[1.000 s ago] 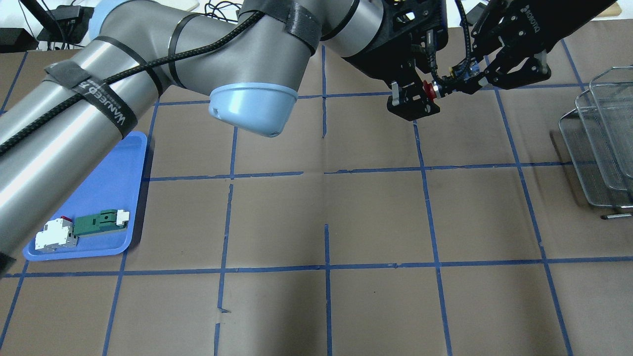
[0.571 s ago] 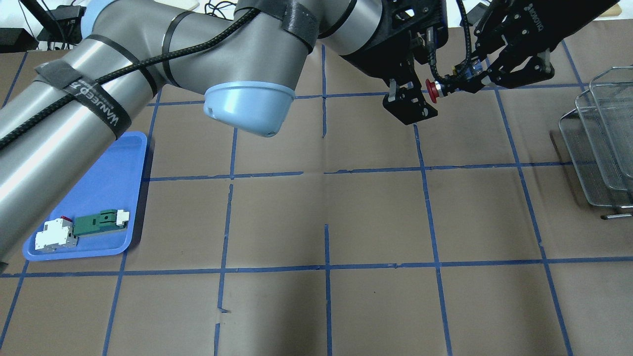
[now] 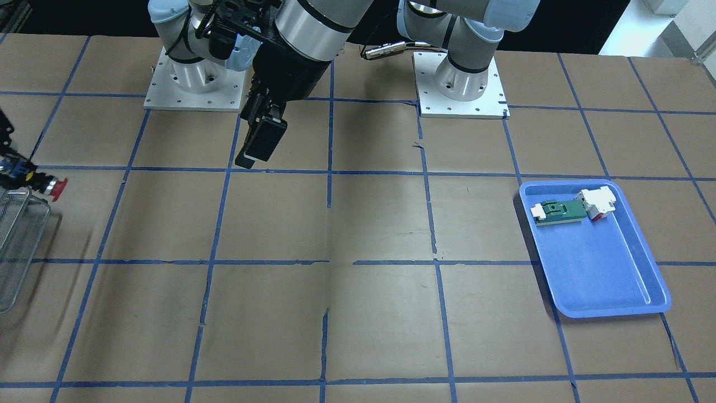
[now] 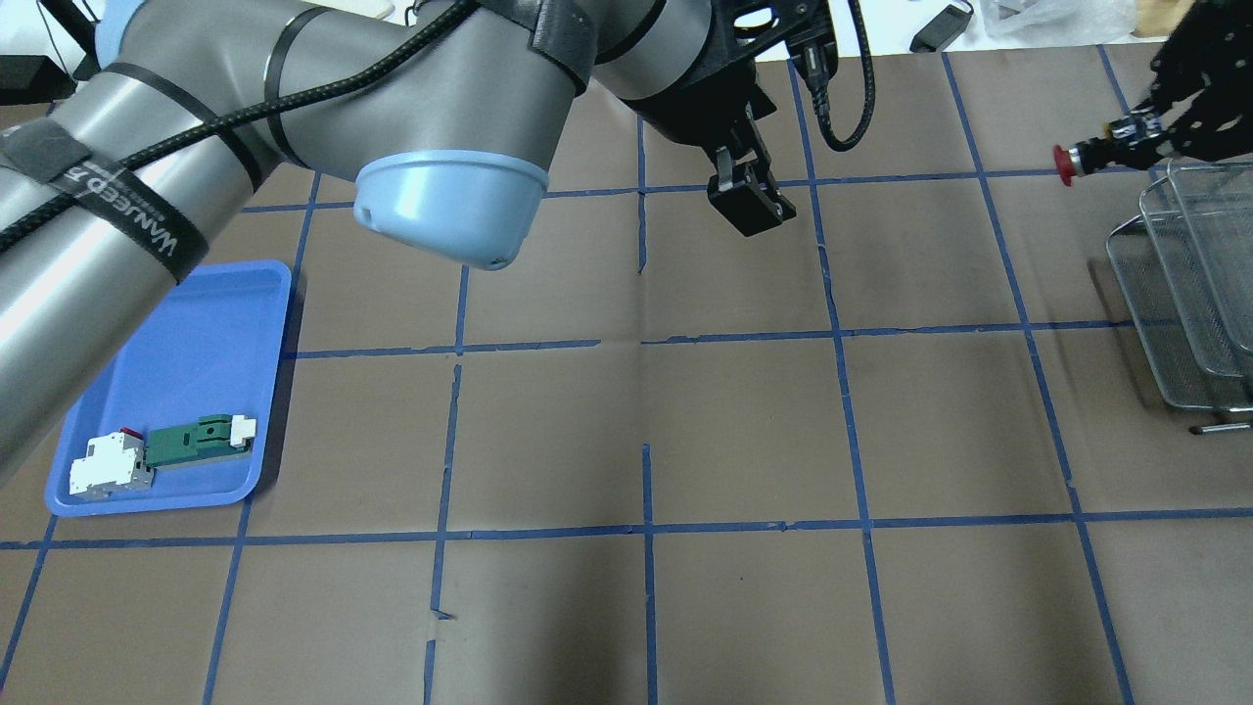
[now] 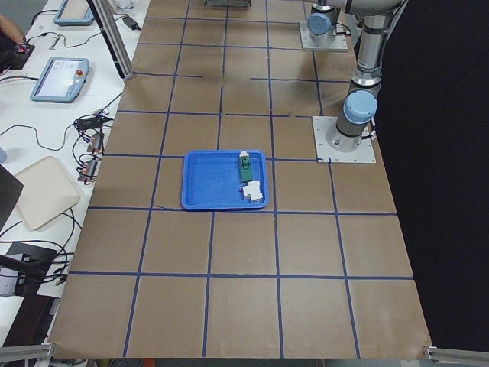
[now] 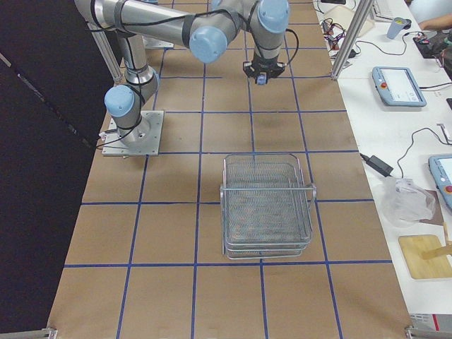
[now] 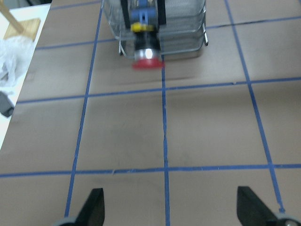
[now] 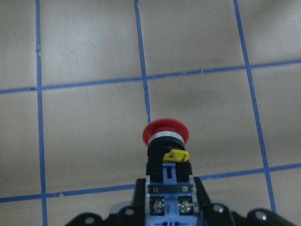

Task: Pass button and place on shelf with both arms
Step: 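Lower the button into the mesh basket with the right gripper while the left arm retracts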

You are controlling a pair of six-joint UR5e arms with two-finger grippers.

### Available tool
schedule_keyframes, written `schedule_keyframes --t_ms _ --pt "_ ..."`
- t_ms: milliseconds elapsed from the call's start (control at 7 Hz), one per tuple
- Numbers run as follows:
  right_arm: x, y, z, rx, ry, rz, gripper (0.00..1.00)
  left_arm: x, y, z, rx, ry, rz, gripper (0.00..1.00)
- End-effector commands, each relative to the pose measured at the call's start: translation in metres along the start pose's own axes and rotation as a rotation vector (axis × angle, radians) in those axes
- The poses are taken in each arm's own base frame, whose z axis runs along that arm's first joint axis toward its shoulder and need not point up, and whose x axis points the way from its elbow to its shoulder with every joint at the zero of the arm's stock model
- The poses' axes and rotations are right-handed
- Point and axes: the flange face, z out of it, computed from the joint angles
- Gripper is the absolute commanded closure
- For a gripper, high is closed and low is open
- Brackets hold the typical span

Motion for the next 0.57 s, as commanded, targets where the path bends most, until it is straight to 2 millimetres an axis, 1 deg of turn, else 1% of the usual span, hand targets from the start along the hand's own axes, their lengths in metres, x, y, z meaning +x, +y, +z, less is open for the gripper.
schedule_keyframes --t_ms 0,143,286,429 --pt "0.011 0.136 0.014 -0.097 0.017 0.126 1.0 -0.023 0.035 -0.009 -0.154 -0.097 -0.222 0.0" --pt "0.012 0.192 0.03 -0.102 0.004 0.158 1.0 -0.028 0.053 -0.012 -0.233 -0.16 -0.394 0.0" --pt "0.004 0.231 0.035 -0.093 0.003 0.209 1.0 -0.034 0.07 -0.028 -0.311 -0.234 -0.486 0.0" --pt "0.004 0.234 0.04 -0.088 -0.006 0.213 1.0 -0.042 0.098 -0.039 -0.381 -0.243 -0.616 0.0"
